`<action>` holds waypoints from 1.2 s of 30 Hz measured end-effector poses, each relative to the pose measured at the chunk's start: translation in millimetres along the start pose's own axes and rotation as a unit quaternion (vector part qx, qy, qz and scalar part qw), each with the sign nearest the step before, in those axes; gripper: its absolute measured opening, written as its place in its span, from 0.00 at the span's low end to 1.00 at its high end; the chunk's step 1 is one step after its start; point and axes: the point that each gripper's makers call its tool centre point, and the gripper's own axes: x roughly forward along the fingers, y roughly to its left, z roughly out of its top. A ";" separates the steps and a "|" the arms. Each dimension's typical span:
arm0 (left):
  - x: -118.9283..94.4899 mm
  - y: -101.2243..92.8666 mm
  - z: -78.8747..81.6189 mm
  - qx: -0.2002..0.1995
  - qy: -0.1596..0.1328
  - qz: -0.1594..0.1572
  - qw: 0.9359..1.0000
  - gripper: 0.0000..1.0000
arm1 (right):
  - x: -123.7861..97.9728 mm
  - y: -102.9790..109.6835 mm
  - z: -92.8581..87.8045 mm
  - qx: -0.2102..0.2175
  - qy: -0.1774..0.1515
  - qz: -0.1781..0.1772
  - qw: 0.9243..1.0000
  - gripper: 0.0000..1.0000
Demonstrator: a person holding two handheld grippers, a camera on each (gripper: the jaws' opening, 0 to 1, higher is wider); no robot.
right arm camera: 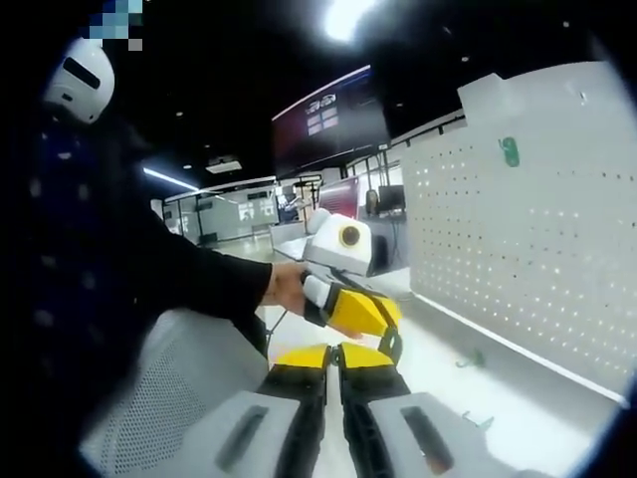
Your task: Insert the hook assembly into the mounting plate slot until the hook locks in place.
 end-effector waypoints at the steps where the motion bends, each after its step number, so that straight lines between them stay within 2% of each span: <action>1: 0.0 0.6 1.1 0.001 -0.002 0.003 1.000 0.06 | 0.0 -0.1 -0.2 0.000 0.001 -0.001 1.000 0.01; 11: 0.7 6.6 0.6 0.016 0.002 0.022 1.000 0.23 | -0.5 -2.7 -1.7 -0.002 0.005 -0.008 1.000 0.01; 18: -2.7 19.4 6.0 0.037 -0.004 0.059 0.998 0.30 | -1.5 -4.9 -2.4 0.001 0.006 -0.013 1.000 0.01; 20: -5.3 26.8 8.5 0.050 -0.005 0.080 0.996 0.32 | -1.5 -5.1 -2.1 0.001 0.006 -0.014 1.000 0.01; 23: -9.1 40.4 12.1 0.079 -0.001 0.128 0.989 0.39 | -1.4 -5.5 -2.2 0.001 0.006 -0.016 1.000 0.01; 25: -13.9 47.3 14.4 0.093 0.000 0.148 0.985 0.39 | -1.4 -5.4 -2.8 0.001 0.008 -0.017 1.000 0.01; 32: -22.8 60.1 22.3 0.116 -0.005 0.190 0.975 0.42 | -0.3 -5.7 -4.1 0.001 0.012 -0.018 1.000 0.01; 36: -26.0 65.1 23.2 0.123 -0.001 0.204 0.971 0.42 | -0.3 -6.6 -3.7 0.001 0.011 -0.019 1.000 0.01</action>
